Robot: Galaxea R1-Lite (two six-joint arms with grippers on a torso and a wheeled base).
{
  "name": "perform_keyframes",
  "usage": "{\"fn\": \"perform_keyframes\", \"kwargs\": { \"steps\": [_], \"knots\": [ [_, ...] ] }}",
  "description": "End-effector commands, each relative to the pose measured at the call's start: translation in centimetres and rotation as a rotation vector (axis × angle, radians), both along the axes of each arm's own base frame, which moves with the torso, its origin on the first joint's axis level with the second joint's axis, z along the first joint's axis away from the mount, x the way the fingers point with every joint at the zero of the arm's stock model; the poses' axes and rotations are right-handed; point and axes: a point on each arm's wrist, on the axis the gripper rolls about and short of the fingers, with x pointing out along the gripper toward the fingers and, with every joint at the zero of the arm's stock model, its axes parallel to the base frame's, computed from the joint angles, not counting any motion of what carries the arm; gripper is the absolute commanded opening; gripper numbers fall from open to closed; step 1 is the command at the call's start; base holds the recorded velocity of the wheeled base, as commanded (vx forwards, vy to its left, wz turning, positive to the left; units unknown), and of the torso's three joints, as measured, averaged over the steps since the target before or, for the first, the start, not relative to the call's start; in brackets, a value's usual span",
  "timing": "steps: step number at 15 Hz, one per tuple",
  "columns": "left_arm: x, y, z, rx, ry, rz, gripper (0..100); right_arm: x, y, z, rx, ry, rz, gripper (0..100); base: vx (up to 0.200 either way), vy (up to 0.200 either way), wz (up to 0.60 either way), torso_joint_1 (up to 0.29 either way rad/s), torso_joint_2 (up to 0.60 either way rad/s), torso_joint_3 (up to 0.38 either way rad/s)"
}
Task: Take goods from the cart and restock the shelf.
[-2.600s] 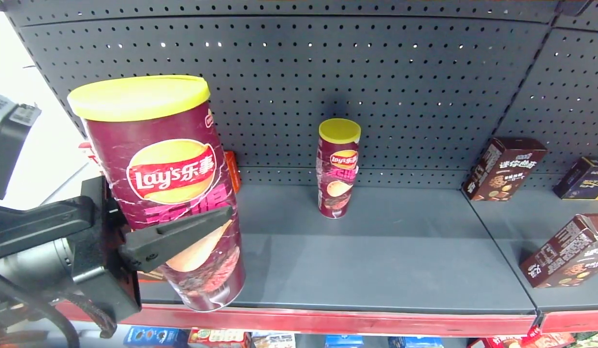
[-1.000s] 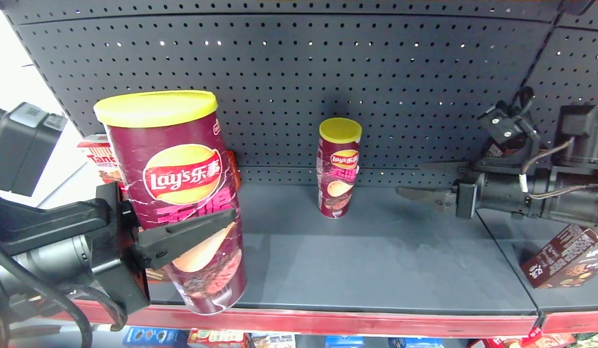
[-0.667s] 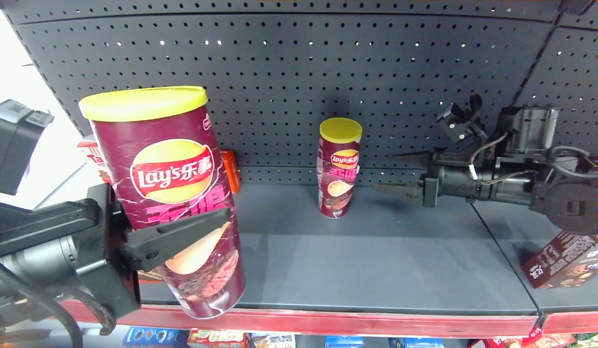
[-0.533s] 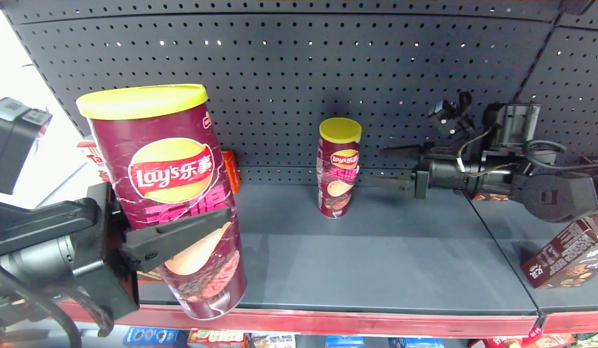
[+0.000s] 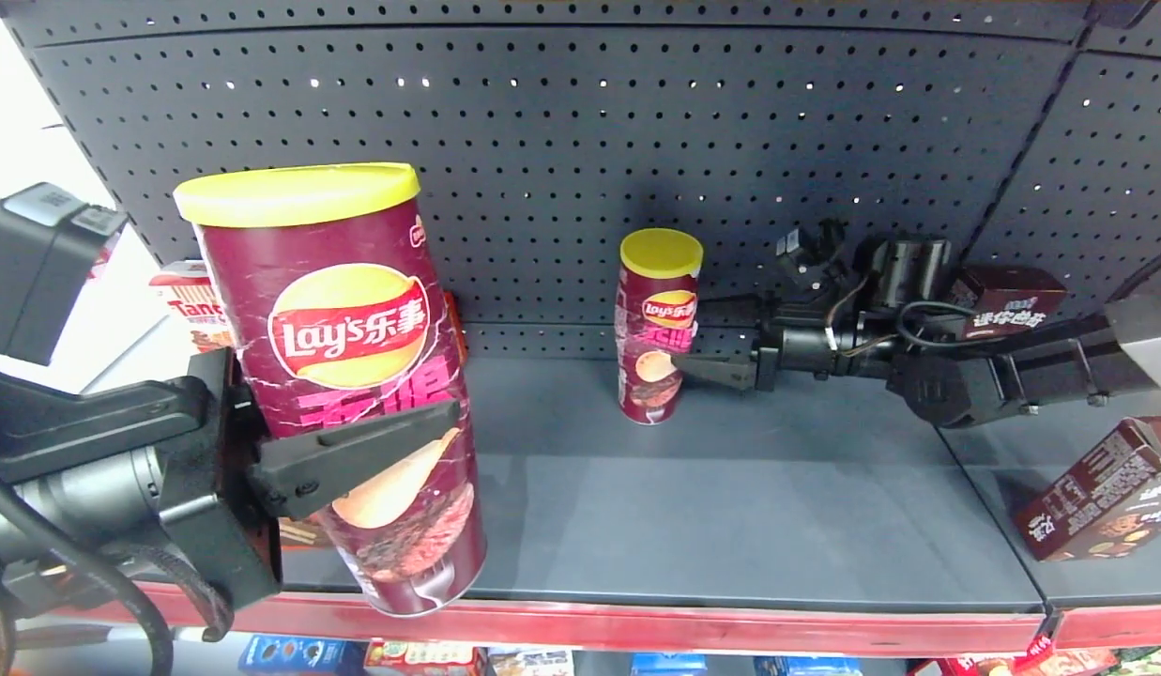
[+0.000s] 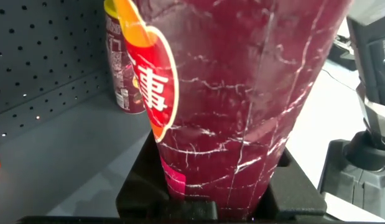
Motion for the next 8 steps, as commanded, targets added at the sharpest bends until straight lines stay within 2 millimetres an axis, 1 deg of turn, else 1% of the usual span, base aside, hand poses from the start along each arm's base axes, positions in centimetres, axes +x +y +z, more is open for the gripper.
{"fn": "perform_keyframes", "kwargs": {
  "steps": [1,4,8],
  "knots": [
    [0.2,-0.1,-0.1,0.003,0.006,0.001,0,1.1,0.8,-1.7,-0.008,0.024,0.011,100,0.0,0.0,0.0,0.0,0.0,0.0],
    [0.2,-0.1,-0.1,0.003,0.008,0.004,0,1.2,2.1,-2.7,-0.013,0.039,0.039,100,0.0,0.0,0.0,0.0,0.0,0.0],
    [0.2,-0.1,-0.2,0.0,0.015,0.006,0,0.6,3.5,-3.0,-0.015,0.041,0.071,100,0.0,0.0,0.0,0.0,0.0,0.0]
  ]
}}
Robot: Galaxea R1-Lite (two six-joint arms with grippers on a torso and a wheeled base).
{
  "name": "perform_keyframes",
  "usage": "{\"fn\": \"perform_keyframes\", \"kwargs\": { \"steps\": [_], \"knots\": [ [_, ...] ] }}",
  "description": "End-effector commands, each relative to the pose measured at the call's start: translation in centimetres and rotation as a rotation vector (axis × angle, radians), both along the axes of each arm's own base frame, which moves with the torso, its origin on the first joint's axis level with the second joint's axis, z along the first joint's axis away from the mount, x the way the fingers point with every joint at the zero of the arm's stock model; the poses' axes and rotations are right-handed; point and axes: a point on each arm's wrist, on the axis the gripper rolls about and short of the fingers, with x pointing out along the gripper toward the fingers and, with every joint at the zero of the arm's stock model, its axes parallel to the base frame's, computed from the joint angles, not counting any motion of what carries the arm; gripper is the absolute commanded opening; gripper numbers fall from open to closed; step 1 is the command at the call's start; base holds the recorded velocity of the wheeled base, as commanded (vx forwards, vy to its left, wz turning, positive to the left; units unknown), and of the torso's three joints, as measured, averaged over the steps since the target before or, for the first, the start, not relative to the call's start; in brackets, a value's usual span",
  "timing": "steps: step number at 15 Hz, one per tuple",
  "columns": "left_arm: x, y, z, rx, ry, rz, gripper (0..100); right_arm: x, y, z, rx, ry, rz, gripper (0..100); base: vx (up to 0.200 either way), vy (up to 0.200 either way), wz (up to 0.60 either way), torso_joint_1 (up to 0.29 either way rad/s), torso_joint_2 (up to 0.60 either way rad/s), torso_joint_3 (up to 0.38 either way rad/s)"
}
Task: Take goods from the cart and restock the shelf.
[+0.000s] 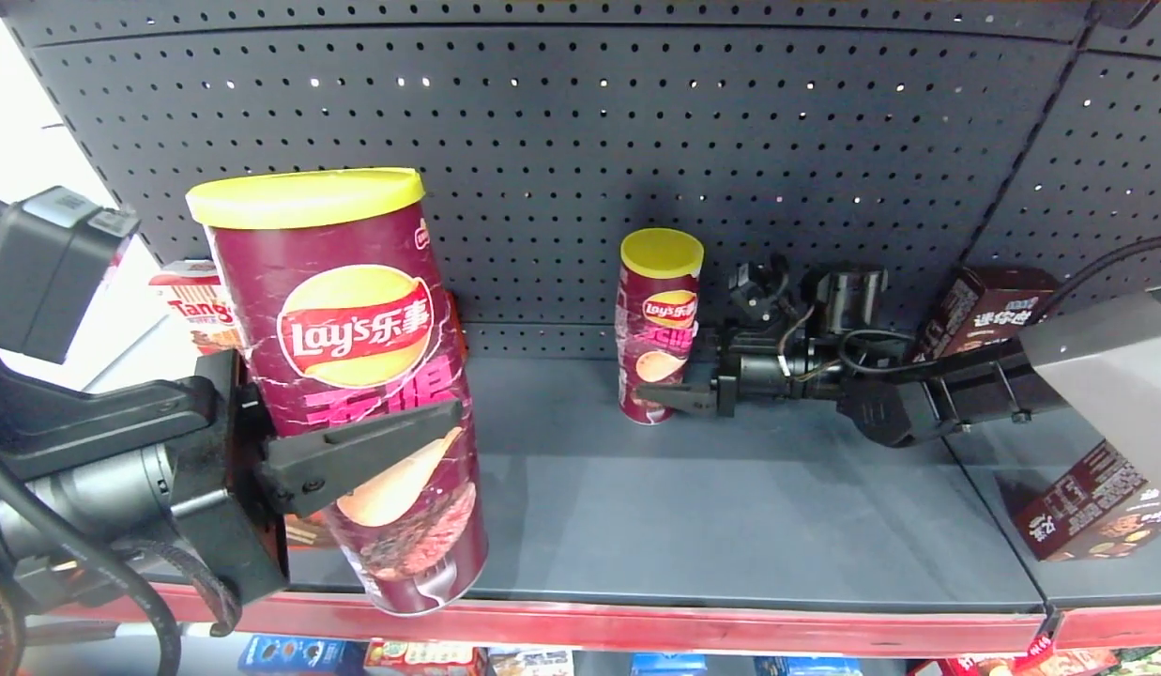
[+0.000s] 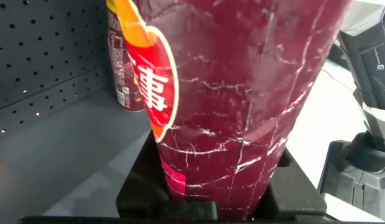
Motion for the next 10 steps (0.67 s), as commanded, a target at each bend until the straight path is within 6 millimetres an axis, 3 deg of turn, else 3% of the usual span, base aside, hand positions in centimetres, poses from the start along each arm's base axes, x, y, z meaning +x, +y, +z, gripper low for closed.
{"fn": "perform_keyframes", "kwargs": {
  "steps": [1,8,10],
  "knots": [
    [0.0,0.0,-0.1,0.001,0.003,0.0,0,-0.3,0.4,-0.1,-0.002,0.004,0.009,100,0.0,0.0,0.0,0.0,0.0,0.0],
    [0.0,0.5,-0.3,0.004,0.006,0.023,0,-3.9,-0.7,0.4,-0.015,0.035,0.01,100,0.0,0.0,0.0,0.0,0.0,0.0],
    [0.0,0.5,-0.4,0.005,0.007,0.023,0,-4.1,-1.0,0.3,-0.02,0.04,-0.006,100,0.0,0.0,0.0,0.0,0.0,0.0]
  ]
}}
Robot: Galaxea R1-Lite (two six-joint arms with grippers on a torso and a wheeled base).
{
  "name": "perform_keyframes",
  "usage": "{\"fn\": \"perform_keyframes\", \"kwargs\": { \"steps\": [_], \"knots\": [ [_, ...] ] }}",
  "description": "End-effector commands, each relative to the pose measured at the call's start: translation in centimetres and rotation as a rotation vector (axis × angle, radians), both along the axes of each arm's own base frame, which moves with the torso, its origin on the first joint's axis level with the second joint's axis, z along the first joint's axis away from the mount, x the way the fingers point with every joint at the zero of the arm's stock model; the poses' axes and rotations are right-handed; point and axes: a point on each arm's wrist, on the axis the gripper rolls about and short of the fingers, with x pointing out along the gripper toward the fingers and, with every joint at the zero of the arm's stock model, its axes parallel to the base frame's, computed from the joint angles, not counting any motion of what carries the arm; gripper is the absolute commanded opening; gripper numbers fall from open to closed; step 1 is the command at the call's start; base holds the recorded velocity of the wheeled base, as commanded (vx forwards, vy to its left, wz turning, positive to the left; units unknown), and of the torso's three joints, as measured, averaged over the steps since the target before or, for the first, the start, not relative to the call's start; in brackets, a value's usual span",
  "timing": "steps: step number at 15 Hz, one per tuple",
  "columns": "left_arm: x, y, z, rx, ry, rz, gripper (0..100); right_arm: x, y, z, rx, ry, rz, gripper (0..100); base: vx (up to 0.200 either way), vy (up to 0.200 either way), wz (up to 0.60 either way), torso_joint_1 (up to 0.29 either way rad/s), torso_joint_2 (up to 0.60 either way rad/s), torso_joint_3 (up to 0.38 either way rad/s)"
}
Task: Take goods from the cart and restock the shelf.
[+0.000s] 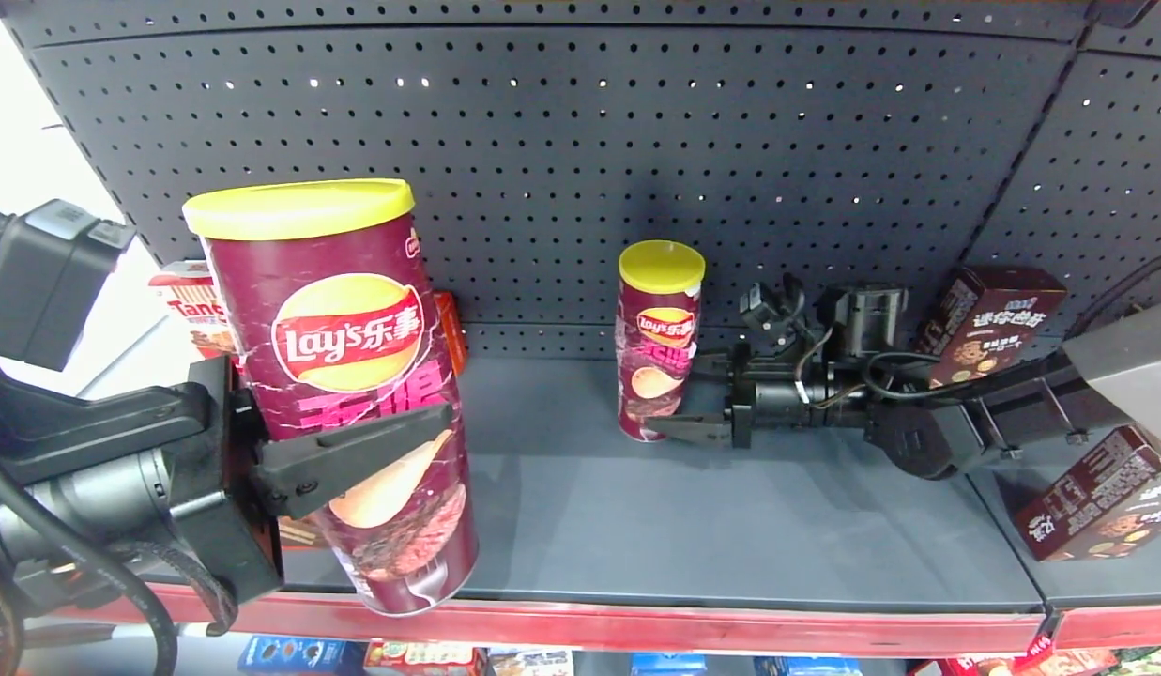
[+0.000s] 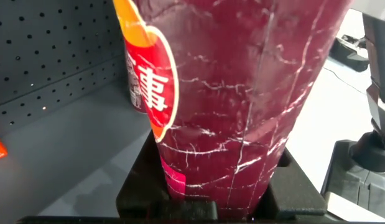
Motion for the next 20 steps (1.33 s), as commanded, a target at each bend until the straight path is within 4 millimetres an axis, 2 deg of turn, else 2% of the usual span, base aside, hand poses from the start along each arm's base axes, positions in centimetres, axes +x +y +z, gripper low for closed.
{"fn": "perform_keyframes", "kwargs": {
  "steps": [1,4,7,10,13,20],
  "knots": [
    [0.0,0.0,0.0,0.0,0.0,-0.001,0,0.0,-0.4,1.0,0.003,-0.029,-0.047,100,0.0,0.0,0.0,0.0,0.0,0.0],
    [0.0,0.0,0.0,0.0,0.0,-0.001,0,1.6,0.3,1.1,0.013,-0.06,-0.071,100,0.0,0.0,0.0,0.0,0.0,0.0],
    [0.0,0.0,-0.1,0.0,0.004,0.001,0,2.9,1.8,0.4,0.024,-0.085,-0.047,100,0.0,0.0,0.0,0.0,0.0,0.0],
    [-0.1,0.1,-0.3,0.003,0.01,0.002,0,2.9,2.8,-0.3,0.029,-0.092,-0.025,100,0.0,0.0,0.0,0.0,0.0,0.0],
    [-0.1,0.1,-0.3,0.003,0.01,0.007,0,2.9,2.3,-0.2,0.042,-0.11,-0.003,100,0.0,0.0,0.0,0.0,0.0,0.0],
    [-0.1,0.1,-0.3,0.003,0.01,0.01,0,-0.9,1.0,0.0,0.028,-0.077,0.007,100,0.0,0.0,0.0,0.0,0.0,0.0]
  ]
}}
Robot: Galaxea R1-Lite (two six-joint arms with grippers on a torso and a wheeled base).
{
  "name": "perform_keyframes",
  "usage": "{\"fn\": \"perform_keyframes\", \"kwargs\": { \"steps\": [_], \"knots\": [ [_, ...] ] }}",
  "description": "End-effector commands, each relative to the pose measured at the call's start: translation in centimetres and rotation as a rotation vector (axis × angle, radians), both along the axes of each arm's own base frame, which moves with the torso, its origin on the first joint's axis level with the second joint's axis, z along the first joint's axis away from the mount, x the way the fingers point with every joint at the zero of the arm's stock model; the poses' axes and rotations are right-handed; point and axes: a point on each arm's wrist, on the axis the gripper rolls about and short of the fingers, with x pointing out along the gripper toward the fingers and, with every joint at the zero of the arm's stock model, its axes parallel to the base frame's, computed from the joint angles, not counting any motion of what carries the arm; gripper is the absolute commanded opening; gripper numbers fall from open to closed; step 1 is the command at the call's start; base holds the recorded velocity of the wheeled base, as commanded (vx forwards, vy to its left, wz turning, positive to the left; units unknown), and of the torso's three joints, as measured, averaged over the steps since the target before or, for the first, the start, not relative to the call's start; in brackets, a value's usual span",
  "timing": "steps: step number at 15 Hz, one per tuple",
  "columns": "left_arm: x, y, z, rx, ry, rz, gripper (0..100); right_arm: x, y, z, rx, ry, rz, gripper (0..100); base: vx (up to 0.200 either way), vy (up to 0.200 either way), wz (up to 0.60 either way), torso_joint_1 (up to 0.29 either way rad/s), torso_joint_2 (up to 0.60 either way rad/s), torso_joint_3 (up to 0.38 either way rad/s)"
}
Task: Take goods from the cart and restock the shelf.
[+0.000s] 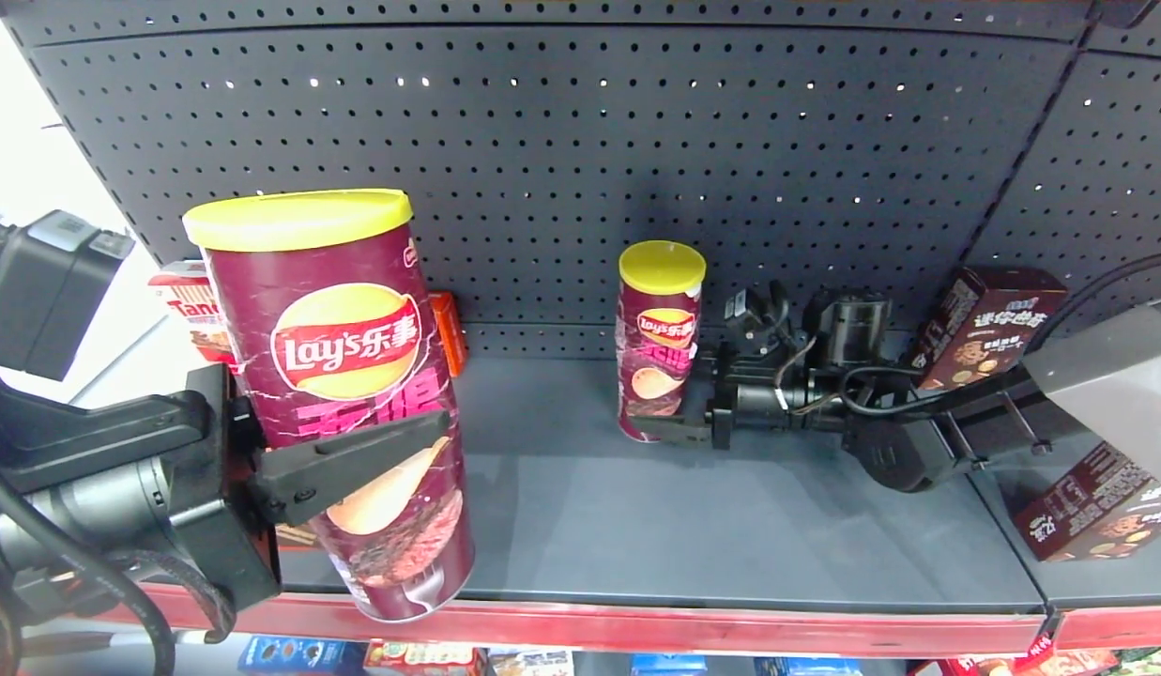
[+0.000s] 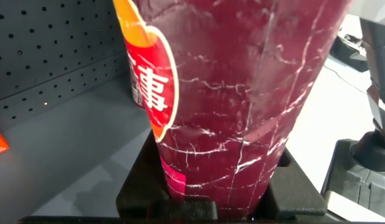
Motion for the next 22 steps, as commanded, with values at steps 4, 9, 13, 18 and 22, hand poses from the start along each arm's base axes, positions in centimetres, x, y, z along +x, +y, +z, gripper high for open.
{"fn": "perform_keyframes", "kwargs": {
  "steps": [4,9,13,18,22],
  "knots": [
    [-0.1,0.0,-0.2,0.003,0.006,0.0,0,-3.2,-0.9,0.5,-0.005,0.008,0.013,100,0.0,0.0,0.0,0.0,0.0,0.0],
    [-0.6,0.3,-0.6,0.006,0.013,0.0,0,-2.3,-1.0,0.2,-0.001,-0.004,-0.011,100,0.0,0.0,0.0,0.0,0.0,0.0],
    [-0.5,0.3,-0.6,0.006,0.013,0.0,0,-0.4,0.1,0.0,0.014,-0.033,-0.004,100,0.0,0.0,0.0,0.0,0.0,0.0],
    [-0.5,0.3,-0.6,0.005,0.012,0.0,0,0.5,1.9,-1.2,0.026,-0.051,0.046,0,0.0,0.0,0.0,0.0,0.0,0.0],
    [-0.5,0.3,-0.6,0.002,0.019,0.002,0,-0.1,2.3,-0.8,0.03,-0.051,0.04,0,0.0,0.0,0.0,0.0,0.0,0.0]
  ]
}}
